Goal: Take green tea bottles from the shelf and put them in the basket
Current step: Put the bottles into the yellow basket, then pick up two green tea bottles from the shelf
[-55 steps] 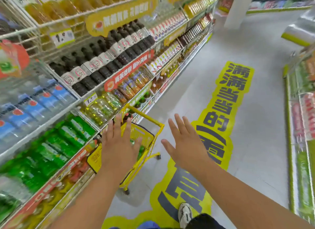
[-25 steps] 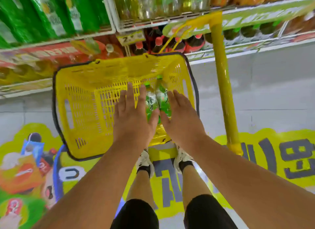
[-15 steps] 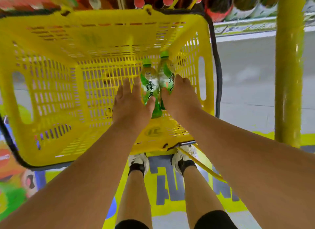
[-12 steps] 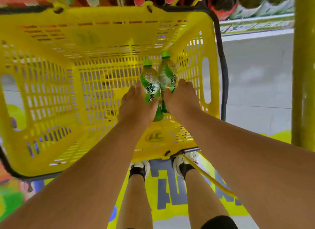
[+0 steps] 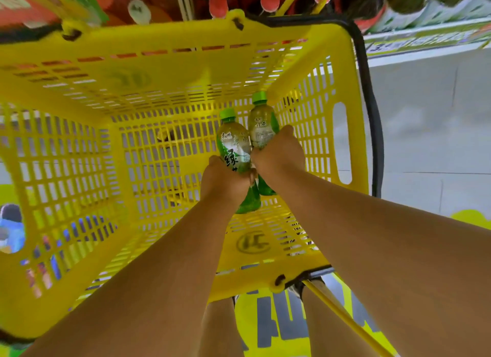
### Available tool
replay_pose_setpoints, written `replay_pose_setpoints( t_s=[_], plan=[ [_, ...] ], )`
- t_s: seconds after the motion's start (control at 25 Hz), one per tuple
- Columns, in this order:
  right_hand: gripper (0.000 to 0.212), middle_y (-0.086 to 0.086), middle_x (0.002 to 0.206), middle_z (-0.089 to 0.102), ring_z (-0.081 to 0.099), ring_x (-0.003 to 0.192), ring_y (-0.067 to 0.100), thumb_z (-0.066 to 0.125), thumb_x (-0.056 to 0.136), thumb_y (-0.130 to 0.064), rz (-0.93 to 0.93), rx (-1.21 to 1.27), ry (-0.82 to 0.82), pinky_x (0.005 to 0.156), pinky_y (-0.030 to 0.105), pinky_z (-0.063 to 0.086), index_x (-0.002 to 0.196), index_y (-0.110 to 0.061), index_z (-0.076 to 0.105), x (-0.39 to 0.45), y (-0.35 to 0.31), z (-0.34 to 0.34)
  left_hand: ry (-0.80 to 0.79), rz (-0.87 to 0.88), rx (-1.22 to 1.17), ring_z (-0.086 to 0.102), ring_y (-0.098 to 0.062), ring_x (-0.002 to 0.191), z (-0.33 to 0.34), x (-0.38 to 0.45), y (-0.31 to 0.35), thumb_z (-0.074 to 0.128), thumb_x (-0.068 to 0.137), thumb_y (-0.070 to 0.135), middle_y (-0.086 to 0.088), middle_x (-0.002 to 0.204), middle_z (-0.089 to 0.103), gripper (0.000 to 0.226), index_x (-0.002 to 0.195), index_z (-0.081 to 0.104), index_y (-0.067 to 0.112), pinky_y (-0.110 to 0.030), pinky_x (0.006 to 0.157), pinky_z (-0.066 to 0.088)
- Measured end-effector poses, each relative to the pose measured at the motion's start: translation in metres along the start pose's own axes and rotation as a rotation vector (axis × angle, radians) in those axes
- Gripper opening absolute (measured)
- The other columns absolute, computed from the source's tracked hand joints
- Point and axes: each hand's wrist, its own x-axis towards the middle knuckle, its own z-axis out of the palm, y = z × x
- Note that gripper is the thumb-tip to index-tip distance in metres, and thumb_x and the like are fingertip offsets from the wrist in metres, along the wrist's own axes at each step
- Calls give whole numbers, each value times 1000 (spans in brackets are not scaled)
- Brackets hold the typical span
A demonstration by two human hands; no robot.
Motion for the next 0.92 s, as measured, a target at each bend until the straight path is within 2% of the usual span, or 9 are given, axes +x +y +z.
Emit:
replay_pose_setpoints(
  t_s=[0.08,0.24,0.32,0.4,0.56,0.68,0.84,0.92],
  plan=[
    [56,12,122,63,64,109,33,78,85,-21,-4,28,-29,68,31,39,126,-5,43,0,0,-4,7,15,-7,64,-31,90,-7,0,-5,79,80,38,-13,108,66,53,116,54,7,-31,58,41],
    [56,12,118,63,64,110,33,81,80,-20,26,47,-67,67,30,39,124,-6,49,-9,-3,-18,26,2,-15,59,-26,82,-31,-13,-4,76,82,38,-9,104,65,46,112,58,8,-28,52,36],
    [55,10,106,62,66,99,33,82,77,-20,20,82,-90,60,29,40,120,-6,50,-23,-5,-27,32,26,3,57,-24,77,-46,-26,0,76,82,40,-7,100,64,46,110,57,8,-28,51,35],
    [53,6,99,61,63,86,29,81,74,-22,-7,127,-88,49,27,35,116,-7,52,-43,-8,-39,57,58,0,58,-21,74,-64,-43,3,77,80,41,-6,96,65,46,108,57,9,-29,52,37],
    [48,-3,89,62,59,71,13,82,72,-27,-50,231,-70,47,23,34,109,-16,54,-99,-22,-86,80,115,-83,66,-24,81,-104,-100,8,78,74,43,-2,94,69,42,104,63,17,-28,59,43],
    [43,-3,87,66,61,71,10,82,70,-30,-62,303,-62,50,25,41,103,-19,57,-153,-37,-127,97,146,-126,64,-26,84,-135,-159,16,79,79,38,-1,96,68,40,109,63,15,-33,70,49],
    [41,-5,87,71,68,76,13,81,70,-33,-109,374,-52,62,33,54,104,-23,60,-242,-52,-195,135,202,-139,56,-11,69,-183,-251,36,80,81,34,1,91,67,36,106,62,14,-24,54,40],
    [38,-8,89,70,68,78,11,81,71,-32,-134,407,-39,71,35,57,100,-29,57,-288,-58,-230,163,232,-150,60,-11,73,-214,-300,45,81,80,34,9,86,65,33,103,62,20,-20,55,39]
  ],
)
